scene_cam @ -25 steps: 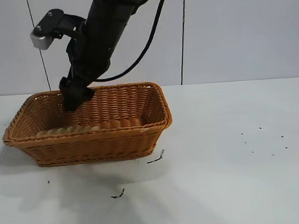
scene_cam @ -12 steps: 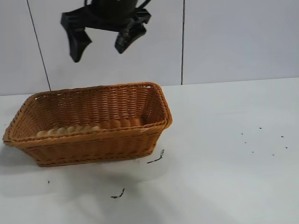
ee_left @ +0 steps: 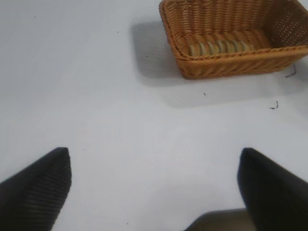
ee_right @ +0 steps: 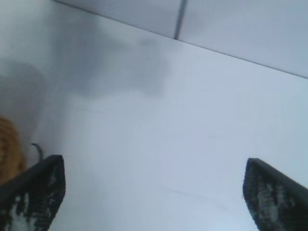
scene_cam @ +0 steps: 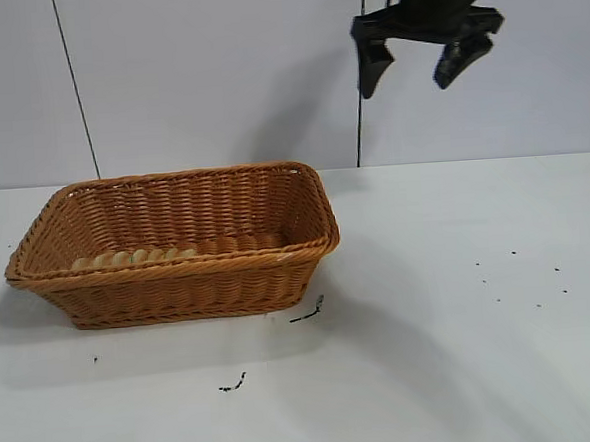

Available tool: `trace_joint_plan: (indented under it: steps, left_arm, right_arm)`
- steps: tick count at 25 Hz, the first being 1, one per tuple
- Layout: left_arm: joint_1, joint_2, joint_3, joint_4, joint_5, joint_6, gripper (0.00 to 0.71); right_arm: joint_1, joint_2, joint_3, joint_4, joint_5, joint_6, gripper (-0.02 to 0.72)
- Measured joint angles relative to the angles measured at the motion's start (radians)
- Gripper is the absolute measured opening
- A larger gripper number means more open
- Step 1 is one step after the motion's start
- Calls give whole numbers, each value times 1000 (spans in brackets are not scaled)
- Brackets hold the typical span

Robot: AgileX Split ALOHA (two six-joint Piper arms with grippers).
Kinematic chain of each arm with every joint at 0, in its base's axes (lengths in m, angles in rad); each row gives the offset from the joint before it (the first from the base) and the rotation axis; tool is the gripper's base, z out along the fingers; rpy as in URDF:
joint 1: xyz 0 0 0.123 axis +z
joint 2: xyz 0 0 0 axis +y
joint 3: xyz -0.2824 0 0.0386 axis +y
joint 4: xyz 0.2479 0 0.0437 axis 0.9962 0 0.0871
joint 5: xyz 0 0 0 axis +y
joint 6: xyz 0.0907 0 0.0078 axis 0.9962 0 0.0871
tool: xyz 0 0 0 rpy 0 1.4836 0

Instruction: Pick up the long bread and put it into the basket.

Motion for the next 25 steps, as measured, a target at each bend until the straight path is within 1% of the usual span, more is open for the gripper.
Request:
trace_joint_plan:
  steps: [6, 11, 15, 19, 25]
  left_arm:
    - [0, 0, 0, 0, 0, 0, 692]
    - [0, 0, 0, 0, 0, 0, 692]
    - [0, 0, 0, 0, 0, 0, 692]
    - [0, 0, 0, 0, 0, 0, 692]
    - [0, 0, 0, 0, 0, 0, 692]
  right_arm:
    - [-12, 0, 0, -4, 108, 5, 689]
    - [-12, -16, 0, -3, 119, 52, 689]
    - [-12, -94, 40, -3, 118, 63, 689]
    - [-12, -246, 179, -2, 118, 67, 689]
    - [-12, -546, 503, -1, 118, 67, 689]
